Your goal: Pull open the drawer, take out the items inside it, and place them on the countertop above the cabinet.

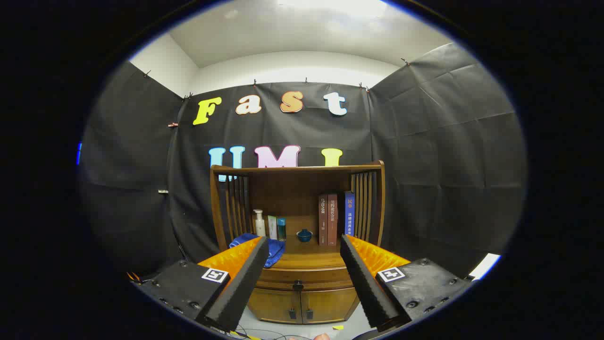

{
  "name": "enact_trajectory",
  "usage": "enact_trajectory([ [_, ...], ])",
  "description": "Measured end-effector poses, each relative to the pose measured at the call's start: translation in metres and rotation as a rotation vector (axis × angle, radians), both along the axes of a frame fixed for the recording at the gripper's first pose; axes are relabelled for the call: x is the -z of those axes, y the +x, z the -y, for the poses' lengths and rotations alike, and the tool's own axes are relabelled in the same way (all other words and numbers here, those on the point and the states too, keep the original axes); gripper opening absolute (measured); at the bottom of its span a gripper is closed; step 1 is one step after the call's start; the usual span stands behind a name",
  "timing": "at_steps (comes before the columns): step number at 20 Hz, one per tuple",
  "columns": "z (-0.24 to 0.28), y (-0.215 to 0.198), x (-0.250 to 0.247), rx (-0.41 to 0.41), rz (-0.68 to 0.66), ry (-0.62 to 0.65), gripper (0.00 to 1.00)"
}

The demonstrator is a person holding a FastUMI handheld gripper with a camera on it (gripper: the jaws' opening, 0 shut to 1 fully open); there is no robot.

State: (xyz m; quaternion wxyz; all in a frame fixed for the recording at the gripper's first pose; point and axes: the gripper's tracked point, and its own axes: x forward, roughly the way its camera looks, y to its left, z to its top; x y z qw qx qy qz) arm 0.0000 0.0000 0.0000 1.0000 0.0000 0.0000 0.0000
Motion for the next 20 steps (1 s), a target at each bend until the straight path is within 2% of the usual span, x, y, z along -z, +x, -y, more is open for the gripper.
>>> enact_trajectory([
  [20, -0.0050, 0.0059, 0.0101, -0.008, -0.001, 0.002, 0.99],
])
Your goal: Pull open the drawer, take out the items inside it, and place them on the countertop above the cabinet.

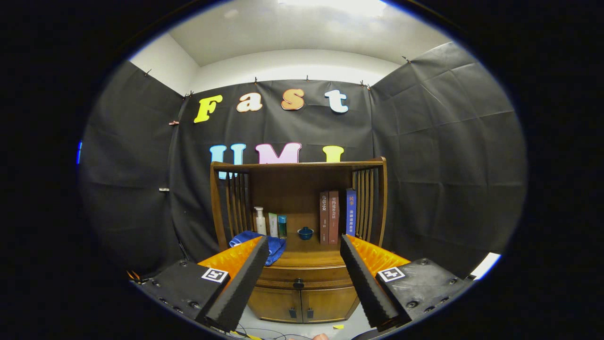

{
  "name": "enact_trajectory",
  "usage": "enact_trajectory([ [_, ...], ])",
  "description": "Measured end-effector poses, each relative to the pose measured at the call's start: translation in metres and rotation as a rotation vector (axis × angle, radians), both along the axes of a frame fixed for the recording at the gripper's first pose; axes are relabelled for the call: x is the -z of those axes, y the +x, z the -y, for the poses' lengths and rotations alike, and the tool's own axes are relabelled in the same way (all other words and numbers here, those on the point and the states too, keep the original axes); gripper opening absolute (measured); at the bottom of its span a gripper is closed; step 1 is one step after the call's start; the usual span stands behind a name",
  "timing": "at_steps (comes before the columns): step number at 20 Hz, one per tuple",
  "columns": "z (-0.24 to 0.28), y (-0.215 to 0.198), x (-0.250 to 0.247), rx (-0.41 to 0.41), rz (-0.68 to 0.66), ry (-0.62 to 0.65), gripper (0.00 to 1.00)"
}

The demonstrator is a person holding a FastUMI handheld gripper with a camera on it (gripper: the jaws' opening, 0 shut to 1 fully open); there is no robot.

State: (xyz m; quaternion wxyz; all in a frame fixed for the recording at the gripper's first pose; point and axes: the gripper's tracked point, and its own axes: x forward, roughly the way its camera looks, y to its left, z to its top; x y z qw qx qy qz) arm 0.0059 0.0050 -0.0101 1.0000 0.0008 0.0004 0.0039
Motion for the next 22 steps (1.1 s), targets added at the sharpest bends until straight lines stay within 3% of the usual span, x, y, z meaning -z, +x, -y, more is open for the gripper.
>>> enact_trajectory([
  [4, -0.003, 0.011, 0.023, -0.010, 0.018, 0.019, 0.99],
  [8, 0.000, 0.033, 0.080, -0.005, 0.004, 0.046, 0.99],
  [15, -0.008, 0.086, 0.206, -0.012, -0.126, 0.012, 1.00],
  [22, -0.023, 0.154, 0.273, -0.023, -0.160, -0.009, 1.00],
])
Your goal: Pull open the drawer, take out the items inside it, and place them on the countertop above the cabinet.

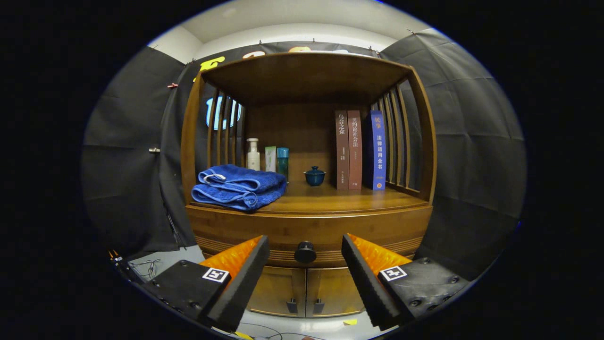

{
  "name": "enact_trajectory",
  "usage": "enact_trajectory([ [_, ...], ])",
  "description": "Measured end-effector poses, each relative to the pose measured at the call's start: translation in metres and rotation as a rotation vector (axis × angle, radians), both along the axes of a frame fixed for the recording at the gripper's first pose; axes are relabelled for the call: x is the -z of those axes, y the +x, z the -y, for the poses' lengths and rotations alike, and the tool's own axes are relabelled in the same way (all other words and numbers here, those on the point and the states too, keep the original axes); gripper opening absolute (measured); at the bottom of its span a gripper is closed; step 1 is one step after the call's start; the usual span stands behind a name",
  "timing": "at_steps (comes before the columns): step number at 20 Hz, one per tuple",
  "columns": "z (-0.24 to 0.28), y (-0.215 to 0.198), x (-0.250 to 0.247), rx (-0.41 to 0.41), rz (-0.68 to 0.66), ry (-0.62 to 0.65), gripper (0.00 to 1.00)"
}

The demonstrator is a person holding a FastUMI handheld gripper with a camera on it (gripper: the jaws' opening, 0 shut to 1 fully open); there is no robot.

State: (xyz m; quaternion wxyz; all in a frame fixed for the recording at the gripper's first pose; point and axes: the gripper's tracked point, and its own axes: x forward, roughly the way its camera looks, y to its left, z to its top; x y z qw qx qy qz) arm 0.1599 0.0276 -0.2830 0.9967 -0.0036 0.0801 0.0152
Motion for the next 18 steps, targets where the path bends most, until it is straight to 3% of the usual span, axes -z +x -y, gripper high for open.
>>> enact_trajectory([
  [4, 0.000, 0.031, 0.044, -0.001, -0.079, -0.002, 1.00],
  [7, 0.002, 0.042, 0.069, 0.010, -0.134, 0.024, 0.94],
  [11, 0.000, 0.050, 0.072, 0.003, -0.124, 0.024, 0.56],
  [14, 0.000, 0.059, 0.079, 0.010, -0.148, -0.025, 0.55],
  [17, 0.000, 0.064, 0.088, 0.012, -0.170, 0.009, 0.55],
  [18, 0.000, 0.064, 0.089, 0.011, -0.183, 0.015, 0.45],
])
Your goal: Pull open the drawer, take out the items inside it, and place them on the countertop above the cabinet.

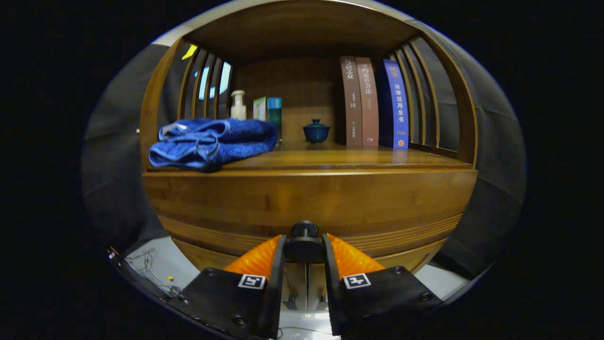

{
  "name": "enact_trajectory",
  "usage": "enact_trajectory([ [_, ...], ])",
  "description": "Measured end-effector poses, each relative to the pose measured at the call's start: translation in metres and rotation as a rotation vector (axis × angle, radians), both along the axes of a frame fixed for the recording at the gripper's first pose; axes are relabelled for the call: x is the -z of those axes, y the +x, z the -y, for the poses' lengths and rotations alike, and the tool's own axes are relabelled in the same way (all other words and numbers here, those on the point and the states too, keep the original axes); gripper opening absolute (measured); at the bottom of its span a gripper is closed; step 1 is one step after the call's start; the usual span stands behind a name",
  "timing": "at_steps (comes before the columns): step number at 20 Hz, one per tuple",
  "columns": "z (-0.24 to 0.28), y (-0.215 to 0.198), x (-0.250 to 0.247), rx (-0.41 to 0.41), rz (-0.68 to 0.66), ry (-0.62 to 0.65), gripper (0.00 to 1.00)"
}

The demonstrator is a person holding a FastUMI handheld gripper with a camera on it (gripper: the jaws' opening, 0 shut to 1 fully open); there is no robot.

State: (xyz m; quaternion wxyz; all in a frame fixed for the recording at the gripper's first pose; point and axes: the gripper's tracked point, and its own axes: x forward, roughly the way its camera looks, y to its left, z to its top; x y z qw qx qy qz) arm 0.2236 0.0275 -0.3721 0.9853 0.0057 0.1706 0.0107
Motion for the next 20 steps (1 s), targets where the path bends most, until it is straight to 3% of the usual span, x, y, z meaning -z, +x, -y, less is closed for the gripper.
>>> enact_trajectory([
  [3, 0.001, 0.000, 0.001, -0.003, 0.005, -0.031, 0.35],
  [7, 0.000, -0.015, -0.002, -0.001, -0.005, -0.027, 0.35],
  [20, 0.002, -0.123, -0.015, 0.023, -0.005, 0.025, 0.35],
])
